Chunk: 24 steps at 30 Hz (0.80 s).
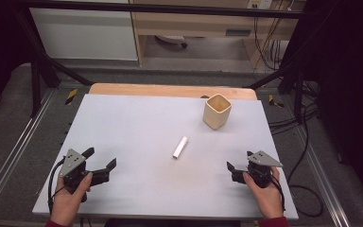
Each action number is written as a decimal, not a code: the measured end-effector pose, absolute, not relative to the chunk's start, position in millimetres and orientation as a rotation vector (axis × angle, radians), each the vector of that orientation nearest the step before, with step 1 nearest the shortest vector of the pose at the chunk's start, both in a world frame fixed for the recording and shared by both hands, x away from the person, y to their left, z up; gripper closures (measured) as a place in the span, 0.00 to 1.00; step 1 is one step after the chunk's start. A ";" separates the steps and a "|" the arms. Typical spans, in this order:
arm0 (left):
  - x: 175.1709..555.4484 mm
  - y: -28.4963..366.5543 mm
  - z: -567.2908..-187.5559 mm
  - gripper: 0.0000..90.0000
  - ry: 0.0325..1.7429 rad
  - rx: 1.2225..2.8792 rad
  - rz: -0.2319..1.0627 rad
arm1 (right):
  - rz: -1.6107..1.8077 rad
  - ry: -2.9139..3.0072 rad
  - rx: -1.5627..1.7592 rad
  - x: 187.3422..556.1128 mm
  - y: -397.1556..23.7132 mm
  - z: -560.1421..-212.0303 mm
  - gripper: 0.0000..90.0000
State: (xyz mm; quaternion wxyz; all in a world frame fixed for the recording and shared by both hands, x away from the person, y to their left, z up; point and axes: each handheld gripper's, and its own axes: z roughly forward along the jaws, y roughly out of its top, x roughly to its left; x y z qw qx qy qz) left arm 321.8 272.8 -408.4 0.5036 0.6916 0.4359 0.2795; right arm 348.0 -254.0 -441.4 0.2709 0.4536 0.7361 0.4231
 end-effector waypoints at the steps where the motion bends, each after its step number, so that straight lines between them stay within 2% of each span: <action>1: 321.8 272.8 -408.4 0.07 1.052 1.670 0.675 | 1.143 1.993 1.233 348.3 -253.3 -441.8 0.12; 10: 322.0 269.9 -409.4 0.07 1.053 1.694 0.675 | 1.133 2.089 1.217 347.9 -240.7 -445.3 0.06; 24: 323.2 259.7 -411.6 0.08 1.044 1.735 0.658 | 1.136 2.134 1.195 346.3 -233.7 -446.9 0.05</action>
